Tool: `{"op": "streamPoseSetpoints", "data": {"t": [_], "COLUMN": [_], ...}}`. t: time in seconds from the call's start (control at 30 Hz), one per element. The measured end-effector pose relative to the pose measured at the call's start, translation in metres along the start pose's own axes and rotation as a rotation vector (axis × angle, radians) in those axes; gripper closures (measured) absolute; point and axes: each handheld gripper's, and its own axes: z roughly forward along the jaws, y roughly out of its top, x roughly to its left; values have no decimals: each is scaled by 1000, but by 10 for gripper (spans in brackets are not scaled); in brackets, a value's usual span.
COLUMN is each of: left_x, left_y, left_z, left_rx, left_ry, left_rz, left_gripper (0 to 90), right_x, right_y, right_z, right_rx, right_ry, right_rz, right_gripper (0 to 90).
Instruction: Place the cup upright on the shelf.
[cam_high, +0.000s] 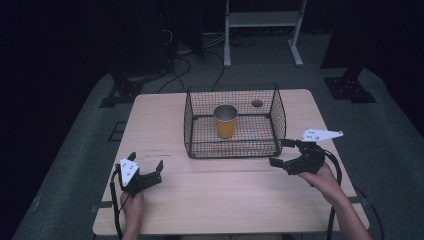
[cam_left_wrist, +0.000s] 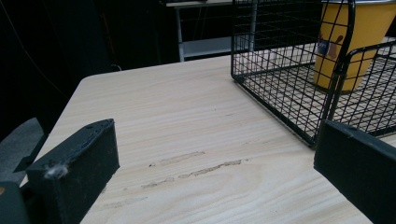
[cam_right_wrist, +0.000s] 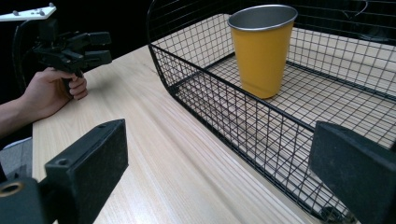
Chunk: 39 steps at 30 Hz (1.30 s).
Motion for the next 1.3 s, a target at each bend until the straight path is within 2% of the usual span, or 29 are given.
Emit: {"op": "streamPoseSetpoints", "data": {"t": [0.43, 0.83, 1.23, 1.3], "left_x": [0, 0, 0, 0], "left_y": [0, 0, 0, 0], "left_z": [0, 0, 0, 0], "left_rx": [0, 0, 1, 1], "left_ry": [1, 1, 2, 2], "left_rz": [1, 0, 2, 2], "left_gripper": [0, 0, 0, 0], "right_x": [1, 7, 13, 14], "right_y": [-18, -32, -55, -59], "right_z": [-4, -7, -9, -11], "right_rx": [8, 6, -7, -2], "right_ry": [-25, -49, -53, -65], "right_rz": [13, 5, 39, 36], "right_gripper": [40, 40, 40, 40]}}
